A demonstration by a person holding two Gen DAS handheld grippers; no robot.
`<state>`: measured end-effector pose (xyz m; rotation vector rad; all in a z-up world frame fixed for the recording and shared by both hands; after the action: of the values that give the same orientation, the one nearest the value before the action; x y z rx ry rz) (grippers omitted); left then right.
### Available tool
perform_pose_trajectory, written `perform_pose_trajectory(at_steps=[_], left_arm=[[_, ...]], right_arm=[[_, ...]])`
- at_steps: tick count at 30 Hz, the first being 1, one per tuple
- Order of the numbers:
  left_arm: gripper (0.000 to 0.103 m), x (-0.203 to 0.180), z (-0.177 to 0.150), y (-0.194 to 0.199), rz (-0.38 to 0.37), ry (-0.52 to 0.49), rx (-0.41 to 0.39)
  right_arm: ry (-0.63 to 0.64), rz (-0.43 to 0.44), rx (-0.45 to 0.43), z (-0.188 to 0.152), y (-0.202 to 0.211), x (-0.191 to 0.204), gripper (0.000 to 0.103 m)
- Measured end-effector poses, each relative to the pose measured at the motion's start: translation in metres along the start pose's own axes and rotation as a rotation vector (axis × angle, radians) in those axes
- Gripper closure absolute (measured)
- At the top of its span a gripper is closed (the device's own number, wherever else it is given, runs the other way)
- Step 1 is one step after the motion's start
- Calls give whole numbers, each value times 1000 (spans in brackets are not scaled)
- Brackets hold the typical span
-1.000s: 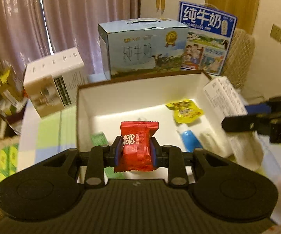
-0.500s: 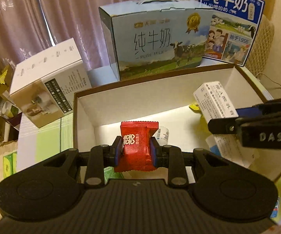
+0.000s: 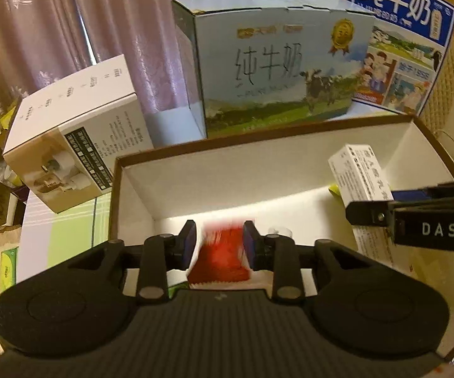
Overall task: Organize objects
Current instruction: 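Lower both items into the brown box and open both grippers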
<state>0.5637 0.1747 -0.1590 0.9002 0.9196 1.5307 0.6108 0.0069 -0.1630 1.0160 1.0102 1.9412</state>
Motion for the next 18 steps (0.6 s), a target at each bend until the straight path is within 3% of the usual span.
perform_pose_trajectory(at_steps=[2, 6, 10, 13, 18], left_arm=[[59, 3, 1, 0, 10, 13, 1], [59, 7, 0, 1, 21, 8, -6], [48, 14, -4, 3, 19, 26, -6], [43, 17, -7, 8, 12, 36, -11], [35, 20, -13, 25, 4, 30, -39]], right_arm=[[-7, -5, 0, 0, -1, -1, 67], [-7, -2, -2, 2, -3, -1, 67], [-15, 39, -48, 6, 3, 0, 66], [-17, 40, -95, 10, 14, 0, 48], [22, 65, -124, 5, 38, 3, 46]])
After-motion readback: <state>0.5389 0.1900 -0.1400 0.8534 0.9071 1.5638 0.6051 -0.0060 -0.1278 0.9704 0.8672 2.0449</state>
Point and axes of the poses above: each gripper's, at about its wrist camera, not at the fingertips, and y roughly against the way its jaws point, x to its left, z to its top, the point moved 4 cm from there along -y, roughly the way its jaws point, and after that the axes turned 14 degrees about x, right-handed, at the moved point
